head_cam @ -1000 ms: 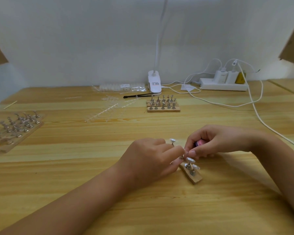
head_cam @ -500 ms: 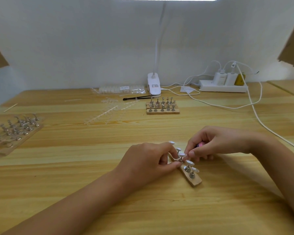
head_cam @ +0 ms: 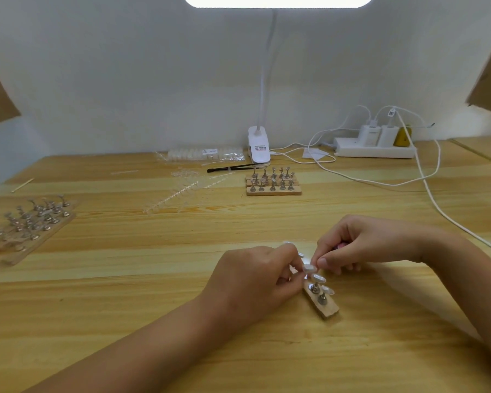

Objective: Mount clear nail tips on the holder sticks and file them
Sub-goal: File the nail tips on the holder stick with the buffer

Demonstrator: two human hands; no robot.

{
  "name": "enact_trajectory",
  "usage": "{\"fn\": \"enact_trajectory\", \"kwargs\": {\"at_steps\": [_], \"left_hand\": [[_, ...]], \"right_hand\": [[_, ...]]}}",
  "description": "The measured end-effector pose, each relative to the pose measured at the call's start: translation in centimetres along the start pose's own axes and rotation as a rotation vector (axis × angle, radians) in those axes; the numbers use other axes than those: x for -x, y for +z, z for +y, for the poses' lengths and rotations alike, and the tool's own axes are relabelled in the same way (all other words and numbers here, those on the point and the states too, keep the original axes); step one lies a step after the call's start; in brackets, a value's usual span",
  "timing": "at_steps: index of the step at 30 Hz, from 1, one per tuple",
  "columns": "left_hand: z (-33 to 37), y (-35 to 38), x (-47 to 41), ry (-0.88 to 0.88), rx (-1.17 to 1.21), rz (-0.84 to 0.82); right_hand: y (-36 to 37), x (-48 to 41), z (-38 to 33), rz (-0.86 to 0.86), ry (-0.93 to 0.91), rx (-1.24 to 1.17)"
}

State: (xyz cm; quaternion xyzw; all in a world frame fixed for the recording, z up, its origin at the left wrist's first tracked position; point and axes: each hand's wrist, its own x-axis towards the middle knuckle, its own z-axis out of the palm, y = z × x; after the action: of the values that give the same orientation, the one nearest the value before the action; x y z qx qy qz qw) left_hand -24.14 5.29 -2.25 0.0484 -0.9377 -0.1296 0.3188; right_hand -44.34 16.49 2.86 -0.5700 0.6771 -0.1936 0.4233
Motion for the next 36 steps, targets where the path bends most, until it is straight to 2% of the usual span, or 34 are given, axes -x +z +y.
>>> {"fn": "enact_trajectory", "kwargs": {"at_steps": [2,5,7,9,12,18,27,30,36], "left_hand": [[-0.2,-0.3,0.0,-0.065,0.110,0.043],[-0.7,-1.2,-0.2,-0.265,0.562,0.049],[-1.0,-1.7,-0.5,-0.399,0.856,0.075],[-1.1,-2.0,-0.8,-0.505,1.002,0.102],[-1.4,-2.0,-1.1,-0.589,1.072,0.113],[-1.6,-1.8,-1.4,-0.599,1.197,0.076],[-1.6,-1.9,-1.5,-0.673,1.402,0.026],[-1.5,-2.0,-1.7,-0.730,1.468,0.013],[-1.5,-1.8,-1.8,-0.717,1.399,-0.092]], "right_hand": [[-0.1,0.1,-0.1,-0.018,0.005,0.008],[-0.1,0.3,-0.2,-0.015,-0.007,0.019],[0.2,0.1,-0.2,0.102,-0.055,-0.014],[0.5,-0.3,-0.4,0.315,-0.144,-0.107],[1.4,-0.6,-1.5,0.521,-0.293,-0.198],[3.7,-1.5,-2.5,0.545,-0.444,-0.206],[4.1,-1.8,-2.3,0.635,-0.468,-0.217],[4.2,-1.8,-2.2,0.672,-0.480,-0.151],[4.7,-2.0,-2.2,0.773,-0.531,0.088]]}}
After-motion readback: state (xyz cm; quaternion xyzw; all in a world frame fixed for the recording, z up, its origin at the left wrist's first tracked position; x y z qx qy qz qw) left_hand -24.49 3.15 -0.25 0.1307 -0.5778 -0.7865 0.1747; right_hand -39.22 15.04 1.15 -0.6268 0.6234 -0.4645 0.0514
